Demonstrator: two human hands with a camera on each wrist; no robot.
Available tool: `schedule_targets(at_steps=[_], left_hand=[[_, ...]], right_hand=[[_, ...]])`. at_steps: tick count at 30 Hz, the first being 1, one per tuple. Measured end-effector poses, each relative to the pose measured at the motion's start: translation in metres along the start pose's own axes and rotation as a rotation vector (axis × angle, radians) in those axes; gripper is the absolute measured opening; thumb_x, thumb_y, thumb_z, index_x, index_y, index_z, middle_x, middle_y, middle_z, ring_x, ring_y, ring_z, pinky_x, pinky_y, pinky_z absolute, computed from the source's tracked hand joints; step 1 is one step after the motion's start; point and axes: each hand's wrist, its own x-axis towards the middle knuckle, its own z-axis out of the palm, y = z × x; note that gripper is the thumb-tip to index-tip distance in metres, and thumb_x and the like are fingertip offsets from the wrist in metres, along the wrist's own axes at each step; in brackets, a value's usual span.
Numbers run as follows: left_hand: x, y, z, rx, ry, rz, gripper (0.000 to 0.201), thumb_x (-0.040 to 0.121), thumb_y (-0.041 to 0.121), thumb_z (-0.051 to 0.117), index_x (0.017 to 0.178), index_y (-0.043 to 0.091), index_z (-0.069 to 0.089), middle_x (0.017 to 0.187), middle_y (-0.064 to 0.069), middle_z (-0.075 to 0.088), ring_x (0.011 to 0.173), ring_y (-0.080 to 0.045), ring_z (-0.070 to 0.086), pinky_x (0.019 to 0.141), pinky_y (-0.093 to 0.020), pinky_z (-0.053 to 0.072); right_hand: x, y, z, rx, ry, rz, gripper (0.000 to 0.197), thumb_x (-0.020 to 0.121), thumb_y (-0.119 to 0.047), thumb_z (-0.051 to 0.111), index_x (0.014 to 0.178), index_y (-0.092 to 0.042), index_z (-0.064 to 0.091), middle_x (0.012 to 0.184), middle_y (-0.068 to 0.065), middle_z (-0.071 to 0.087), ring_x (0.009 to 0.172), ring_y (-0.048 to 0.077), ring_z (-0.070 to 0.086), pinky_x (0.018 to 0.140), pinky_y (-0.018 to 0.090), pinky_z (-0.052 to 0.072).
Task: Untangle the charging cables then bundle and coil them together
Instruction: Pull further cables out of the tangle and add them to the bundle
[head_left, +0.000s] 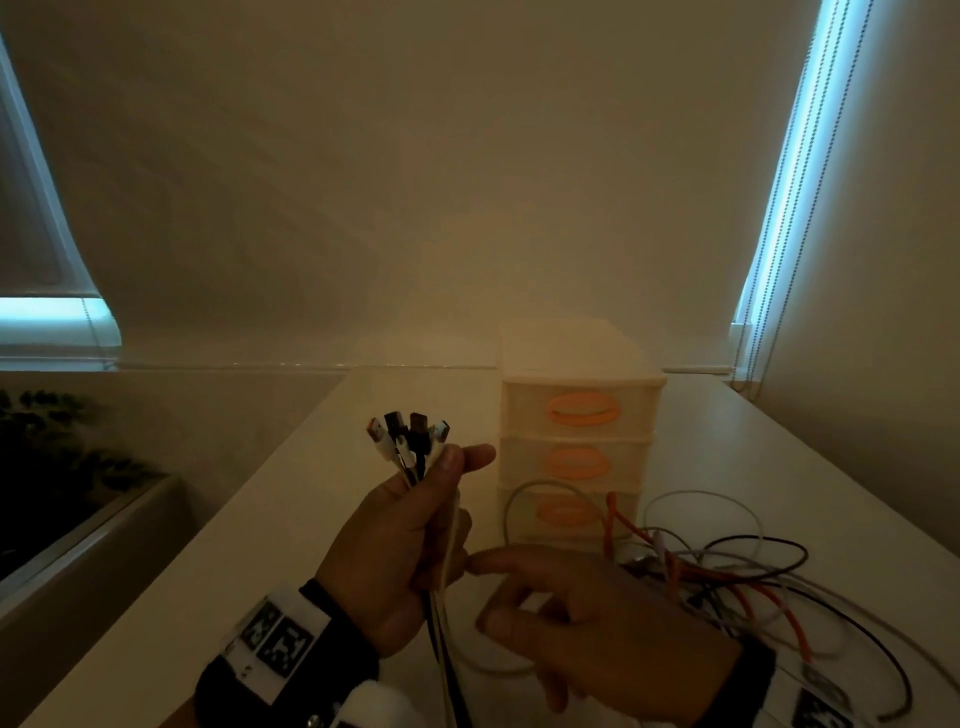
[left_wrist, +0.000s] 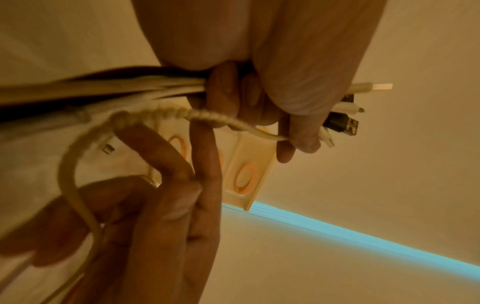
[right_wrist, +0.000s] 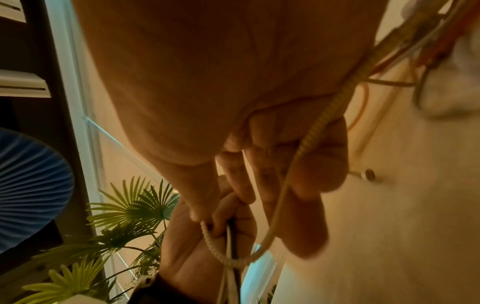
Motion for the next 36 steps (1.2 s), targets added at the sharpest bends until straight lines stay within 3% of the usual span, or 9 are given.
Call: schedule_targets(at_steps=[4, 8, 10, 13, 16, 20, 26, 32, 36], left_hand=[[-0.003, -0.007, 0.008, 0.121, 0.011, -0.012, 0.036, 0.082, 0.038, 0.065, 0.105, 0.014, 0.077, 0.057, 0.0, 0.016, 0.051, -0.017, 0.009, 0.064, -0.039, 0.015], [-0.005, -0.009, 0.014, 0.179, 0.062, 0.007, 0.031, 0.083, 0.038, 0.065, 0.104, 0.019, 0.078, 0.055, -0.003, 0.017, 0.046, -0.015, 0.014, 0.061, -0.032, 0.038], [-0.006, -0.009, 0.015, 0.234, 0.058, 0.018, 0.033, 0.081, 0.041, 0.066, 0.104, 0.023, 0.078, 0.055, -0.005, 0.02, 0.049, -0.018, 0.018, 0.059, -0.034, 0.032], [-0.007, -0.008, 0.017, 0.288, 0.035, 0.013, 0.033, 0.079, 0.042, 0.066, 0.104, 0.025, 0.079, 0.052, -0.004, 0.026, 0.048, -0.018, 0.029, 0.059, -0.031, 0.044], [-0.009, -0.008, 0.018, 0.293, 0.017, -0.006, 0.031, 0.08, 0.039, 0.065, 0.101, 0.023, 0.079, 0.05, -0.002, 0.029, 0.038, -0.012, 0.031, 0.041, -0.02, 0.031], [-0.006, -0.013, 0.015, 0.288, 0.026, -0.007, 0.035, 0.083, 0.045, 0.061, 0.104, 0.023, 0.078, 0.059, -0.005, 0.021, 0.048, -0.015, 0.019, 0.045, -0.026, 0.019], [0.005, 0.001, -0.002, -0.116, 0.115, -0.037, 0.049, 0.098, 0.044, 0.049, 0.119, 0.003, 0.067, 0.061, 0.003, 0.015, 0.047, -0.01, 0.012, 0.044, -0.024, 0.011], [0.012, 0.011, -0.015, -0.31, 0.151, -0.04, 0.033, 0.092, 0.036, 0.059, 0.1, 0.007, 0.073, 0.052, 0.008, 0.013, 0.037, -0.006, 0.014, 0.04, -0.021, 0.007], [0.01, 0.008, -0.014, -0.332, 0.107, -0.117, 0.051, 0.099, 0.043, 0.048, 0.101, 0.0, 0.075, 0.048, 0.005, 0.017, 0.034, -0.008, 0.018, 0.039, -0.019, 0.009]], right_hand=[[0.004, 0.0, 0.007, 0.079, 0.014, 0.006, 0.031, 0.096, -0.034, 0.062, 0.127, -0.031, 0.06, 0.11, 0.003, 0.074, 0.098, 0.014, 0.071, 0.092, 0.035, 0.057], [0.006, 0.0, 0.01, 0.312, 0.065, 0.026, 0.032, 0.092, -0.025, 0.069, 0.121, -0.017, 0.058, 0.101, 0.015, 0.075, 0.091, 0.026, 0.073, 0.088, 0.04, 0.059], [0.007, -0.001, 0.016, 0.398, 0.099, 0.04, 0.034, 0.09, -0.022, 0.072, 0.118, -0.014, 0.057, 0.096, 0.016, 0.075, 0.09, 0.032, 0.073, 0.086, 0.044, 0.059], [0.012, 0.002, 0.025, 0.398, 0.244, 0.016, 0.027, 0.088, -0.022, 0.074, 0.108, -0.01, 0.06, 0.09, 0.012, 0.076, 0.083, 0.03, 0.075, 0.08, 0.045, 0.061], [0.015, 0.004, 0.025, 0.388, 0.38, -0.027, 0.015, 0.09, -0.02, 0.071, 0.094, -0.007, 0.064, 0.085, 0.01, 0.076, 0.074, 0.028, 0.075, 0.069, 0.039, 0.06], [0.014, 0.004, 0.021, 0.309, 0.435, -0.115, 0.009, 0.092, -0.015, 0.068, 0.084, -0.01, 0.066, 0.077, 0.008, 0.074, 0.071, 0.023, 0.074, 0.063, 0.029, 0.057], [0.013, 0.01, 0.009, 0.514, 0.53, -0.115, 0.013, 0.094, -0.004, 0.061, 0.083, 0.001, 0.054, 0.065, 0.01, 0.066, 0.071, 0.034, 0.072, 0.064, 0.039, 0.06], [0.011, 0.009, 0.006, 0.525, 0.466, -0.149, 0.015, 0.094, -0.003, 0.06, 0.081, 0.0, 0.055, 0.07, 0.021, 0.066, 0.068, 0.035, 0.07, 0.059, 0.034, 0.057], [0.013, 0.009, 0.009, 0.482, 0.462, -0.173, 0.015, 0.095, -0.001, 0.059, 0.085, 0.006, 0.051, 0.073, 0.02, 0.068, 0.073, 0.036, 0.072, 0.063, 0.036, 0.059]])
